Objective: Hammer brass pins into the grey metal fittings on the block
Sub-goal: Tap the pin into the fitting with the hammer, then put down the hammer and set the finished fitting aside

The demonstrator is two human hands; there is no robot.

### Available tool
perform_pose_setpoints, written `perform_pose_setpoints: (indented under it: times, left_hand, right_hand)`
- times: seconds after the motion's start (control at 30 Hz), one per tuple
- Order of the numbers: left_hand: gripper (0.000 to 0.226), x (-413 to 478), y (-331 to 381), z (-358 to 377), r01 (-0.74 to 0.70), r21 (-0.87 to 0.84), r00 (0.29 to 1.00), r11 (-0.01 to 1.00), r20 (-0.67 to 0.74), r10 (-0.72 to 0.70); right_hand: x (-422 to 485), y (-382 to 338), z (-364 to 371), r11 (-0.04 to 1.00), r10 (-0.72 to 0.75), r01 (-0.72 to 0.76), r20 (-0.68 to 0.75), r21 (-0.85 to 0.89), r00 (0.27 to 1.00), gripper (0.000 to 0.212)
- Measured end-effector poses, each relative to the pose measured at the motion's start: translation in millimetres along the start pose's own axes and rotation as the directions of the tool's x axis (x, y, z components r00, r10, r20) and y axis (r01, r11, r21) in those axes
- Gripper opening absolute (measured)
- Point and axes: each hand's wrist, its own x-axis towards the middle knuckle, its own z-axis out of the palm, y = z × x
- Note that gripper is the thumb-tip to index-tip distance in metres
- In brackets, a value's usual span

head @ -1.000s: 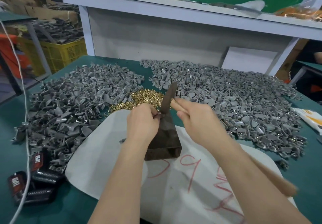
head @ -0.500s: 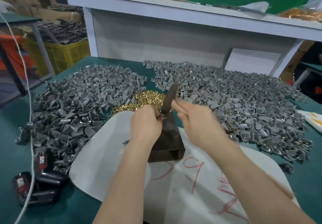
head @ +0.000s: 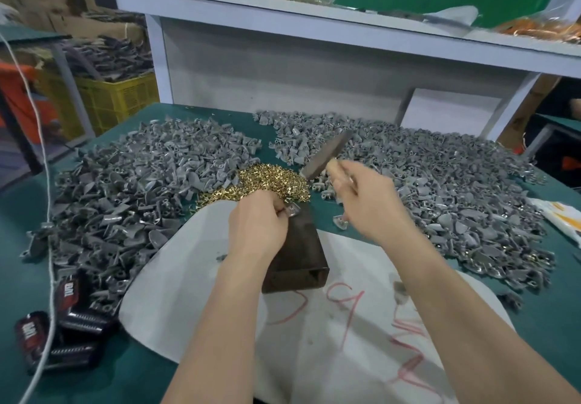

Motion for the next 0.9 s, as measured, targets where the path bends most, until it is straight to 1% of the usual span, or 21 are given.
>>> perform_pose_setpoints:
  times: [0.03,0.07,0.1,0.13,0.2,0.3,0.4,0.43,0.47,0.53,0.57,0.6,0.63,0.67,0.7,0.73,0.77,0.8,0.83,0.87,0.9]
  left_hand:
    - [0.011,-1,0,0,0.001,-0.005,1.0,1.0,-0.002,-0.001]
    - [0.011,-1,0,0,0.003,-0.012,1.0,1.0,-0.006,-0.003]
    - [0.011,-1,1,0,0.006,-0.018,1.0,1.0,-0.01,-0.006]
    - [0.011,-1,0,1,0.008,-0.023,1.0,1.0,-0.013,-0.009]
    - [0.011,0,-1,1,0.013,-0.039,1.0,0.999,-0.019,-0.014]
    - [0.009,0,0,0,0.011,-0.057,0.999,0.998,-0.035,-0.013]
    - [0.01,0,1,1,-0.002,-0.088,0.999,0.996,-0.04,-0.002]
    - [0.01,0,1,1,-0.004,-0.099,0.999,0.995,-0.042,0.0]
    - [0.009,0,1,1,-0.008,-0.11,0.999,0.994,-0.046,0.003]
    - [0.008,0,3,2,-0.027,-0.142,0.998,0.989,-0.052,0.02]
    - [0.009,1,3,2,-0.035,-0.162,0.998,0.986,-0.053,0.027]
    - [0.012,1,4,3,-0.041,-0.189,0.998,0.981,-0.053,0.031]
    - [0.012,1,4,3,-0.046,-0.226,0.998,0.973,-0.057,0.034]
    - [0.012,1,5,3,-0.046,-0.272,0.997,0.961,-0.069,0.028]
    - [0.016,2,5,3,-0.04,-0.322,0.996,0.946,-0.093,0.011]
    - [0.023,3,4,2,-0.03,-0.376,0.991,0.926,-0.13,-0.02]
    - [0.028,5,3,1,-0.019,-0.438,0.982,0.899,-0.178,-0.066]
    - [0.028,6,1,-1,-0.008,-0.507,0.965,0.862,-0.23,-0.126]
    - [0.025,8,0,-3,0.002,-0.587,0.942,0.81,-0.272,-0.199]
    - [0.021,9,-1,-5,0.012,-0.671,0.913,0.742,-0.295,-0.281]
    - [0.019,10,-3,-7,0.022,-0.752,0.883,0.659,-0.294,-0.365]
  right_hand:
    - [4,4,3,0.993,0.089,-0.09,0.019,0.076,0.996,0.029]
    - [5,7,8,0.972,0.17,-0.18,0.072,0.152,0.983,0.032]
    - [6,12,14,0.951,0.227,-0.251,0.143,0.18,0.963,0.034]
    - [7,16,19,0.947,0.259,-0.291,0.208,0.14,0.943,0.035]
    - [5,23,29,0.957,0.284,-0.291,0.278,-0.016,0.918,0.032]
    - [0,22,39,0.95,0.306,-0.265,0.318,-0.167,0.897,0.029]
    - [-6,19,46,0.925,0.267,-0.186,0.22,-0.331,0.938,0.031]
    - [-7,17,45,0.924,0.235,-0.163,0.175,-0.347,0.956,0.031]
    - [-7,14,42,0.945,0.178,-0.135,0.123,-0.298,0.976,0.032]
    - [-4,4,33,0.998,0.051,-0.049,0.064,-0.042,0.997,0.032]
    - [-1,-3,30,0.994,0.004,-0.015,0.1,0.104,0.995,0.03]
    - [3,-10,28,0.979,-0.044,0.005,0.183,0.206,0.982,0.026]
    - [6,-16,28,0.966,-0.083,0.016,0.253,0.256,0.964,0.019]
    - [12,-19,29,0.96,-0.091,0.015,0.262,0.279,0.961,0.013]
    - [21,-19,29,0.955,-0.061,-0.001,0.202,0.296,0.977,0.01]
    - [33,-17,26,0.953,0.01,-0.04,0.102,0.301,0.995,0.01]
    - [47,-13,22,0.954,0.101,-0.095,-0.006,0.285,0.995,0.017]
    - [60,-8,19,0.955,0.185,-0.161,-0.077,0.249,0.98,0.03]
    - [71,-4,17,0.956,0.258,-0.245,-0.069,0.164,0.964,0.044]
    - [80,-2,22,0.953,0.303,-0.302,-0.004,0.028,0.953,0.056]
    - [85,-4,30,0.95,0.303,-0.297,0.057,-0.095,0.951,0.061]
